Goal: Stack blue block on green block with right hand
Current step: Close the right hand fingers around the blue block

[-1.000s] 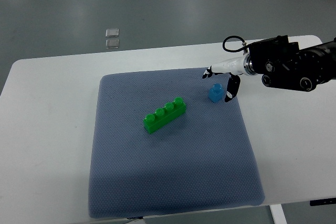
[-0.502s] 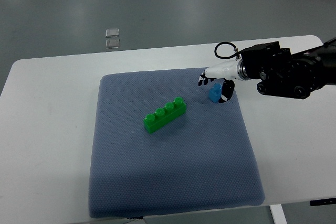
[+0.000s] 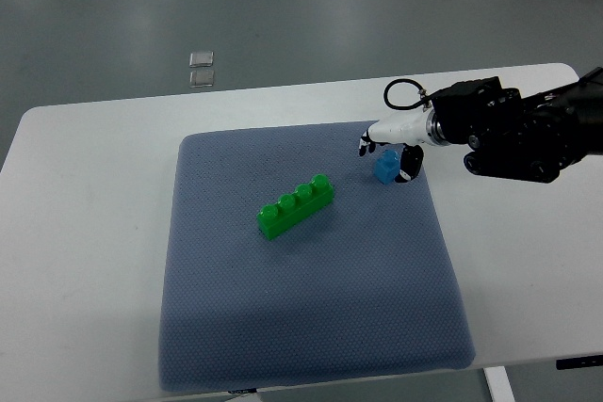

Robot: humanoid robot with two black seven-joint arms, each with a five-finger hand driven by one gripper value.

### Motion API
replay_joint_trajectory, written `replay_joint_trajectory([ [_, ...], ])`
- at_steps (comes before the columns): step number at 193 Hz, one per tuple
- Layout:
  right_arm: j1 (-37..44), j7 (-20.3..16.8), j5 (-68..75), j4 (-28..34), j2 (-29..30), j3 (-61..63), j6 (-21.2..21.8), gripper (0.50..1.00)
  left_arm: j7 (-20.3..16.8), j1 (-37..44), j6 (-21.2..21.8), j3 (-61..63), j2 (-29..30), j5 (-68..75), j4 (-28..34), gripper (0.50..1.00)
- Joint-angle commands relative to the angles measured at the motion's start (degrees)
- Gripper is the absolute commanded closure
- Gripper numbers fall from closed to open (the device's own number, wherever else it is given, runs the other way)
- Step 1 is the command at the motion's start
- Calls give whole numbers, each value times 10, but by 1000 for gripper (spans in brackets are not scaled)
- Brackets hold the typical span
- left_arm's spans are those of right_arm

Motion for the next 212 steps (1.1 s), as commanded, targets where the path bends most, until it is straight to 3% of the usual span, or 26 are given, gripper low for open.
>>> replay_joint_trajectory([
  [1, -1, 1, -8, -1, 0, -1, -2, 705, 0, 0, 0, 0, 0, 0, 0, 500],
  [26, -2, 4, -15, -5, 0, -2, -2, 711, 0, 0, 0, 0, 0, 0, 0, 500],
  [67, -3, 6, -16, -5, 1, -3, -3, 769, 0, 0, 0, 0, 0, 0, 0, 500],
  [131, -6, 10, -16, -5, 2, -3, -3, 783, 0, 0, 0, 0, 0, 0, 0, 500],
  [212, -8, 12, -22, -5, 3, -3, -3, 846, 0, 0, 0, 0, 0, 0, 0, 500],
])
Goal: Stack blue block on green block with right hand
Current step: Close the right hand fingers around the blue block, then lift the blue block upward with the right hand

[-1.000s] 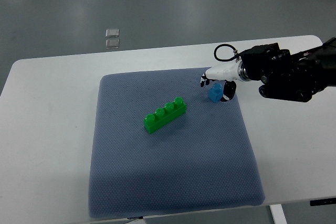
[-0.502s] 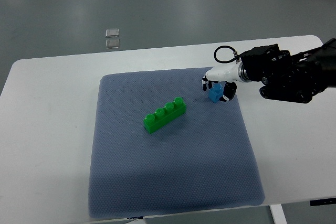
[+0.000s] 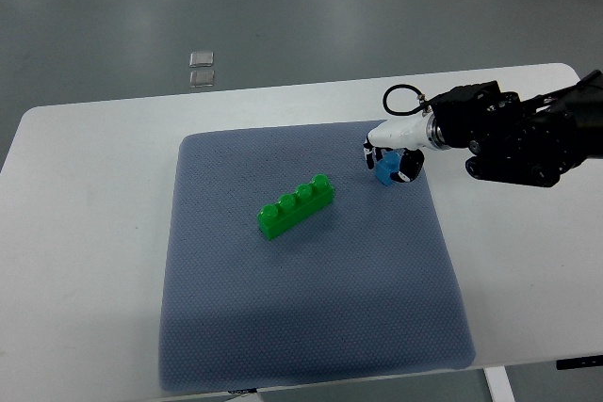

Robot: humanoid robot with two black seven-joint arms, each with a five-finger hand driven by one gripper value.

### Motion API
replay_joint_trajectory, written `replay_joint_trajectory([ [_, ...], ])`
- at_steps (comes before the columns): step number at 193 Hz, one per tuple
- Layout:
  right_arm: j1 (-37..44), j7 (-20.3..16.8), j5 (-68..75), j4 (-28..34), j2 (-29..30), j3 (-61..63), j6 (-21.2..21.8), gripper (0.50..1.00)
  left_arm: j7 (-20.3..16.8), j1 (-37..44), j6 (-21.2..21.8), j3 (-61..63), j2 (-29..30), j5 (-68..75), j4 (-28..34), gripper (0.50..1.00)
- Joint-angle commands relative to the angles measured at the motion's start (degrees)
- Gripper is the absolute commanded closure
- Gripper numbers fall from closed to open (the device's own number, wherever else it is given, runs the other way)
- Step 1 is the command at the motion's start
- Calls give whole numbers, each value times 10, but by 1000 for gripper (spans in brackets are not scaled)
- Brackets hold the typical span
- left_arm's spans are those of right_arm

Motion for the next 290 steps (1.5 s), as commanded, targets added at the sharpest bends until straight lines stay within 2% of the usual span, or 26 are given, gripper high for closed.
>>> replay_joint_trajectory([
  [1, 0, 2, 0, 0, 0, 0, 0, 850, 0, 0, 0, 0, 0, 0, 0, 500],
  [13, -1, 3, 0, -1, 0, 0, 0, 875, 0, 0, 0, 0, 0, 0, 0, 500],
  [34, -2, 3, 0, 0, 0, 0, 0, 883, 0, 0, 0, 0, 0, 0, 0, 500],
  [129, 25, 4, 4, 10, -15, 6, 0, 881, 0, 0, 0, 0, 0, 0, 0, 500],
  [223, 154, 4, 21, 123, -61, 6, 7, 879, 0, 0, 0, 0, 0, 0, 0, 500],
  [290, 256, 2, 107, 197, -53, 5, 26, 879, 0, 0, 0, 0, 0, 0, 0, 500],
])
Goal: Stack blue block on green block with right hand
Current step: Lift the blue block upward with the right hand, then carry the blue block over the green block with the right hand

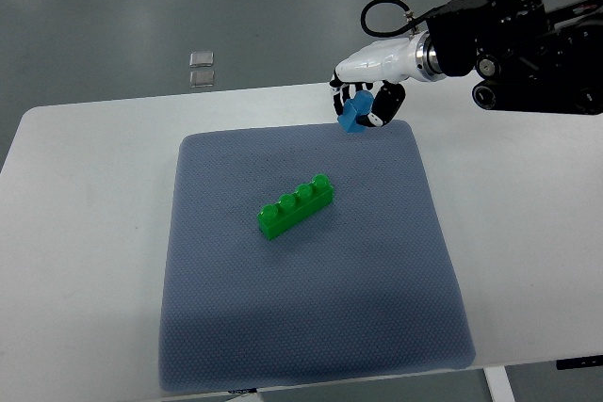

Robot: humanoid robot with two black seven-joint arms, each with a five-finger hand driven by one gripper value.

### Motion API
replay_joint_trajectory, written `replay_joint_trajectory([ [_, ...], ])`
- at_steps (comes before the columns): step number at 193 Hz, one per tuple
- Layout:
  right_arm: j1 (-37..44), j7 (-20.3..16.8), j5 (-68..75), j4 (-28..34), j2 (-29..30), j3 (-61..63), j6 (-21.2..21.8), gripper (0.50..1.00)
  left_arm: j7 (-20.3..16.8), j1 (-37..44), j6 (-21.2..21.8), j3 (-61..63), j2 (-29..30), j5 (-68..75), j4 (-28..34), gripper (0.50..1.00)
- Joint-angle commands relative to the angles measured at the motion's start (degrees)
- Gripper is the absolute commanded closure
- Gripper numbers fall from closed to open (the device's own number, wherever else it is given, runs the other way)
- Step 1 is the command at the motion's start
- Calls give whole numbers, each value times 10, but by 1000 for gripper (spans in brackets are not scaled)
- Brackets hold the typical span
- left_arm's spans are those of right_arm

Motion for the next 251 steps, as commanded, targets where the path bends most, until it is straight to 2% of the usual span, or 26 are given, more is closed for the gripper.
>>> replay_joint_trajectory([
  [1, 28, -1, 27, 21, 6, 0, 3, 879, 0, 0, 0, 0, 0, 0, 0, 500],
  [38, 70, -2, 84, 40, 45, 0, 15, 879, 0, 0, 0, 0, 0, 0, 0, 500],
  [74, 80, -4, 125, 34, 119, 1, 13, 879, 0, 0, 0, 0, 0, 0, 0, 500],
  [124, 29, -6, 114, -41, 200, -8, 9, 877, 0, 0, 0, 0, 0, 0, 0, 500],
  [251, -5, -15, 75, -53, 202, -52, 14, 871, 0, 0, 0, 0, 0, 0, 0, 500],
])
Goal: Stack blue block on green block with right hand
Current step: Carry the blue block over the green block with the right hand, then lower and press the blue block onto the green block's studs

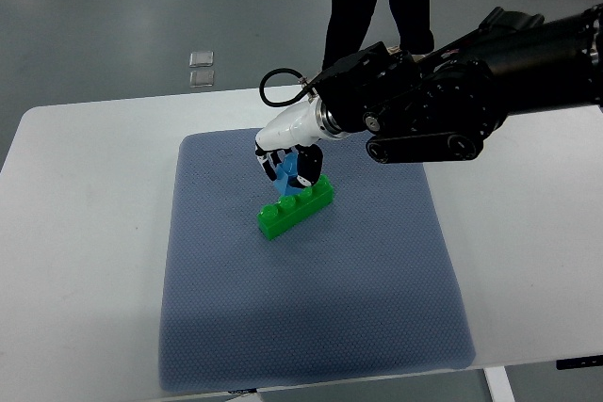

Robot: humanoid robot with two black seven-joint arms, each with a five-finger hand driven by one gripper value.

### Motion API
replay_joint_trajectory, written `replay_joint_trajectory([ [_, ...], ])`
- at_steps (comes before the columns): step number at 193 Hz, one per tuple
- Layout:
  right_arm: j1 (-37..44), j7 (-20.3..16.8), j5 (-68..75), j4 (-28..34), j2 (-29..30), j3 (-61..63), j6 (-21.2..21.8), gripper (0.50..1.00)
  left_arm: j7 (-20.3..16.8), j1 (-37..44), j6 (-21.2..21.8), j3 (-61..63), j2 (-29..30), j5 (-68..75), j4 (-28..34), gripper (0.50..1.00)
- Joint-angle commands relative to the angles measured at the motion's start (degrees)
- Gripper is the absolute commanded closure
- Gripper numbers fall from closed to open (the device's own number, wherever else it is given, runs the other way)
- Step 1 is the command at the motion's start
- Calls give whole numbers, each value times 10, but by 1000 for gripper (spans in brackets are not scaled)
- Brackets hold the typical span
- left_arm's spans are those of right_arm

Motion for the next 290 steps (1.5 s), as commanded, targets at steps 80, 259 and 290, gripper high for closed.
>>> replay_joint_trajectory([
  [80, -20, -6, -1, -22, 0, -17, -5, 871, 0, 0, 0, 0, 0, 0, 0, 500],
  [259, -47, -5, -5, -32, 0, -25, -20, 871, 0, 0, -1, 0, 0, 0, 0, 500],
  [290, -51, -5, -5, -32, 0, -25, -23, 871, 0, 0, -1, 0, 0, 0, 0, 500],
])
